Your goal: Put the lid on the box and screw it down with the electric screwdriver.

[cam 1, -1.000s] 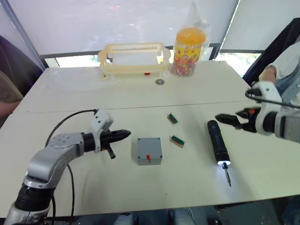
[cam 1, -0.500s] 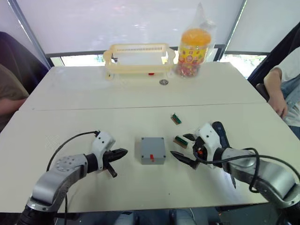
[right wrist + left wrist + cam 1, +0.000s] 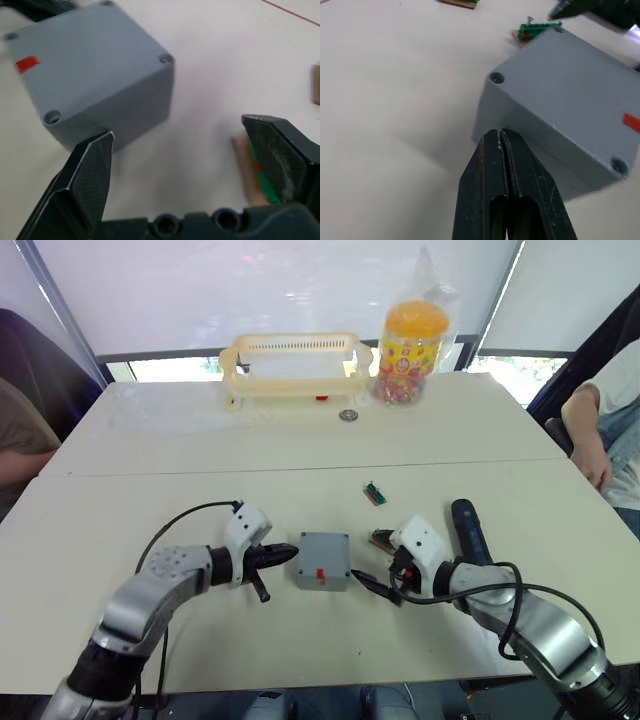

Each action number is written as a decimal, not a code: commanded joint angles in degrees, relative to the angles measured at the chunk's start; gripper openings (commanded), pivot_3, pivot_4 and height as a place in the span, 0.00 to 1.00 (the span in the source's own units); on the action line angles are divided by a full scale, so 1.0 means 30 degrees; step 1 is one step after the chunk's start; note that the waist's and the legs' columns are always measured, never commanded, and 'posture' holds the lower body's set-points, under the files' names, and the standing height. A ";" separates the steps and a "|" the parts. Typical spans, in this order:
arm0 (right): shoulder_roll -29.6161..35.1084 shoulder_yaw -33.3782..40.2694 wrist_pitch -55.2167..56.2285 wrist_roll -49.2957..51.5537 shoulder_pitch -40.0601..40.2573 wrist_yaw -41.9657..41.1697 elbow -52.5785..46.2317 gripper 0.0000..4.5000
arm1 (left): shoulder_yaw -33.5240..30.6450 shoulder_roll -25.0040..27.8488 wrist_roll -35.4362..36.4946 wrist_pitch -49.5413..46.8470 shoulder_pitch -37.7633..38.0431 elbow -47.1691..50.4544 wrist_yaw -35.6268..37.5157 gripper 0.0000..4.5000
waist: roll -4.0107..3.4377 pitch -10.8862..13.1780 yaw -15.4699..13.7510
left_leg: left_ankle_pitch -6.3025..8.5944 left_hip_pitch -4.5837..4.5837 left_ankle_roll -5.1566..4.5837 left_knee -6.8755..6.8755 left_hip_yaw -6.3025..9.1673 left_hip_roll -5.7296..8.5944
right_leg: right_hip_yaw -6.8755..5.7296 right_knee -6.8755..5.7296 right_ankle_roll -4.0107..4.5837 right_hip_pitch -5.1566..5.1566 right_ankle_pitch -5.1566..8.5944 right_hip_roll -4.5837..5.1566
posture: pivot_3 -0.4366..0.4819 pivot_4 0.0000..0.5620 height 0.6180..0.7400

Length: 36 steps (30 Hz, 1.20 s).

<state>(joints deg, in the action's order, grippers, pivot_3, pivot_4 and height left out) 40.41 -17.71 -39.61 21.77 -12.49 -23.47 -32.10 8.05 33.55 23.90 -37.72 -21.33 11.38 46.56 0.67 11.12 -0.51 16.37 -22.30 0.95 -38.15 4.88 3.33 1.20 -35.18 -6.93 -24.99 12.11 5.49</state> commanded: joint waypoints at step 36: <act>-0.2268 -0.0112 0.6843 -0.4894 -0.7025 -0.6819 1.0384 0.99 | -0.2969 0.0094 0.2098 -0.4178 0.5993 0.6947 -0.2765 0.00 | 0.0014 -0.0012 0.0397 | -0.0004 0.0033 0.0010 0.0009 0.0003 0.0003 | 0.0021 -0.0040 0.0000 0.0001 -0.0015 0.0014 | 0.48 0.27 1.00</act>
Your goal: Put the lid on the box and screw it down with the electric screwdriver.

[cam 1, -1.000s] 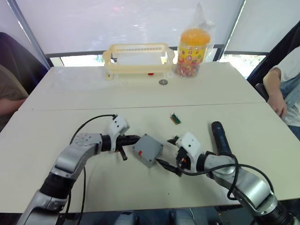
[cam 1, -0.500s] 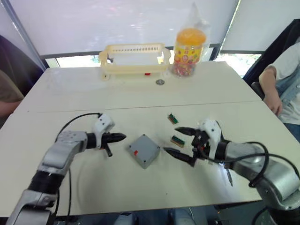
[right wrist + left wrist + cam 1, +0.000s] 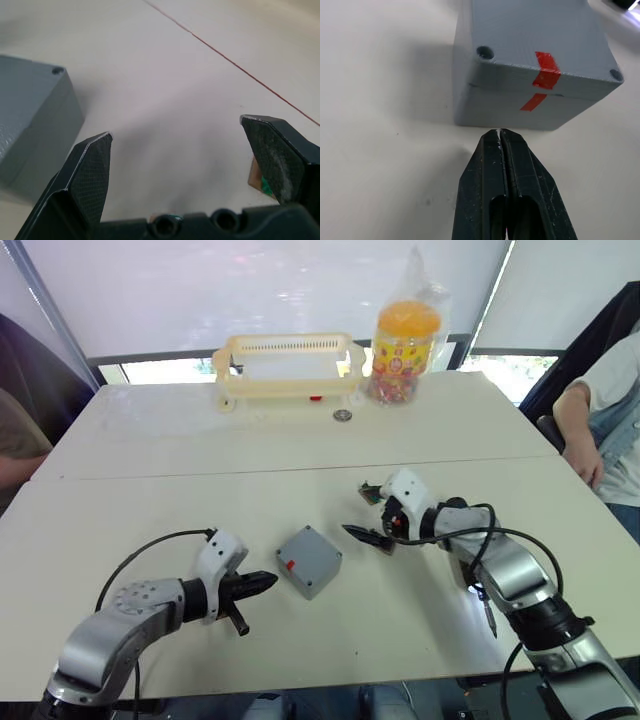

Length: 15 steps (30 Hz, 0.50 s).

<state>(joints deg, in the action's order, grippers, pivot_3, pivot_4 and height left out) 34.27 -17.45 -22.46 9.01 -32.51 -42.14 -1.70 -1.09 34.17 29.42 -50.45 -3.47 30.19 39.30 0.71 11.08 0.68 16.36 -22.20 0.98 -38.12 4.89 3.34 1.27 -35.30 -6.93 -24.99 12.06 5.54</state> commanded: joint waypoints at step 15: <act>-0.0631 0.0064 -0.1470 -0.0480 0.2385 -0.1329 -0.4785 0.99 | 0.1844 0.0322 -0.1831 0.3004 -0.2045 -0.2139 0.0513 0.00 | -0.0002 -0.0001 -0.0015 | -0.0004 0.0000 0.0012 0.0001 0.0007 0.0001 | -0.0002 -0.0003 0.0007 -0.0003 -0.0004 0.0000 | 0.48 0.27 1.00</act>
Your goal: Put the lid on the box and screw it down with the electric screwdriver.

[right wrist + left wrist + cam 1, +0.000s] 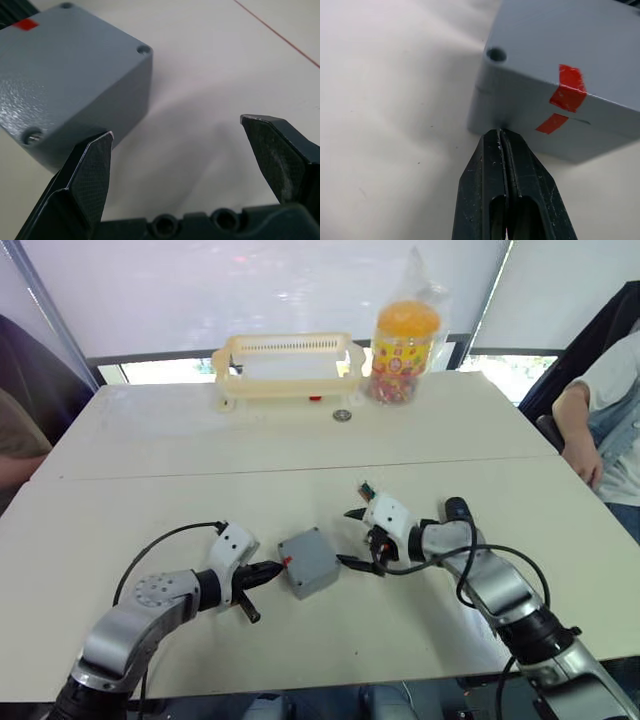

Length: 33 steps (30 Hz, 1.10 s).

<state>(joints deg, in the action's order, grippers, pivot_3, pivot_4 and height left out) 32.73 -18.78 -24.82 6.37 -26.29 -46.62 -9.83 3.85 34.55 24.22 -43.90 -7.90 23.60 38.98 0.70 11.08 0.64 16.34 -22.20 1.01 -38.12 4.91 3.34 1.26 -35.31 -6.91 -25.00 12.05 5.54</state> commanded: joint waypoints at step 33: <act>-0.0215 0.6170 -0.4846 0.3023 0.1472 0.2235 -0.4369 0.99 | -0.2057 0.2464 0.1128 0.0105 -0.1618 -0.0359 0.3003 0.00 | 0.0002 0.0000 -0.0010 | 0.0000 -0.0001 -0.0001 -0.0001 0.0004 -0.0002 | -0.0003 -0.0003 0.0001 0.0000 -0.0001 -0.0001 | 0.48 0.27 1.00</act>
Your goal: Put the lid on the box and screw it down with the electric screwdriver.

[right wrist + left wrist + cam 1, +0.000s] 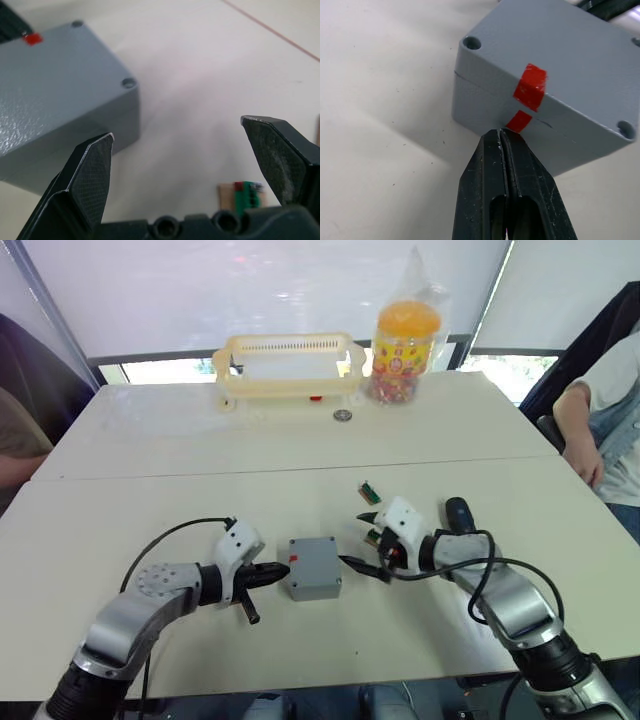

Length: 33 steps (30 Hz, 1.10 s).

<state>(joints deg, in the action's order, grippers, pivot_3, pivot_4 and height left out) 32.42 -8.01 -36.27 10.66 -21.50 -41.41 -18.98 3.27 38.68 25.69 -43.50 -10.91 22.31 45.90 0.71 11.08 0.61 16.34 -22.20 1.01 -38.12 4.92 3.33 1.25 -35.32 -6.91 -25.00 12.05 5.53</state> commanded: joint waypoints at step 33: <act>-0.1663 0.1335 0.0825 0.1547 0.0901 0.1948 0.2393 0.37 | -0.1060 0.4797 0.3494 -0.1384 -0.3230 0.2461 0.3639 0.00 | 0.0004 -0.0004 0.0064 | 0.0002 0.0009 -0.0004 0.0003 -0.0013 -0.0006 | 0.0003 -0.0015 0.0001 0.0004 0.0001 -0.0014 | 0.48 0.27 1.00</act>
<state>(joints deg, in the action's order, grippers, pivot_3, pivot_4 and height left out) 27.87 -4.12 -35.09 15.59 -17.93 -35.82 -11.08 0.81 53.03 36.46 -48.78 -20.45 28.56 57.05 0.72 11.07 0.80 16.35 -22.18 1.00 -38.11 4.88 3.32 1.26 -35.36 -6.91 -24.99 12.05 5.49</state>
